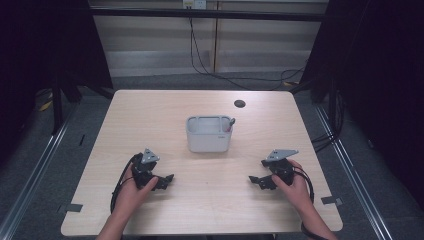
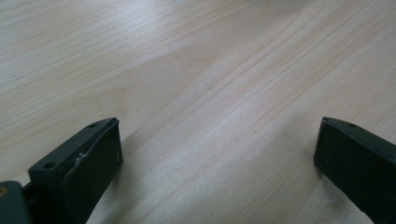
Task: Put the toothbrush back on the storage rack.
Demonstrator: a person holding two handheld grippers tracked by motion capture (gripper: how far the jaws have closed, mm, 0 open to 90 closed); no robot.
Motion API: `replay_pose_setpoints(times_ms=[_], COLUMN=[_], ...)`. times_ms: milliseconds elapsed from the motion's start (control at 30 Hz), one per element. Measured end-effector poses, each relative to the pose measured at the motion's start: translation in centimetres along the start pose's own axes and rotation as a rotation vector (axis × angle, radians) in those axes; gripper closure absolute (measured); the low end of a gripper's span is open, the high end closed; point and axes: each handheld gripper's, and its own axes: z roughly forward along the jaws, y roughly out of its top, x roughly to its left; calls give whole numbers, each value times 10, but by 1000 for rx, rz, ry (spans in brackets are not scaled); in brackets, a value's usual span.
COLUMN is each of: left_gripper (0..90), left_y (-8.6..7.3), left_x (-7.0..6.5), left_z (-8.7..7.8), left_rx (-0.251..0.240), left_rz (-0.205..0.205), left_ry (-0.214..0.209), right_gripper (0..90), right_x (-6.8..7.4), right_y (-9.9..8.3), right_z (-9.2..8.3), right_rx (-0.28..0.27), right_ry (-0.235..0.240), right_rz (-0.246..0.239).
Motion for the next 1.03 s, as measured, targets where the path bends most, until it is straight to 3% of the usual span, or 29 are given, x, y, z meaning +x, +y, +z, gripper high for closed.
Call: replay_pose_setpoints(times_ms=[267, 1033], left_gripper=[6, 0], left_y=[0, 0], left_x=[0, 0], left_z=[0, 1], left_rx=[0, -2], left_rz=[0, -1], left_ry=[0, 2], right_gripper=[167, 151], right_x=[1, 0], right_y=[-2, -4], right_z=[0, 1], right_rx=[-11, -23], right_ry=[-9, -7], right_rz=[-34, -45])
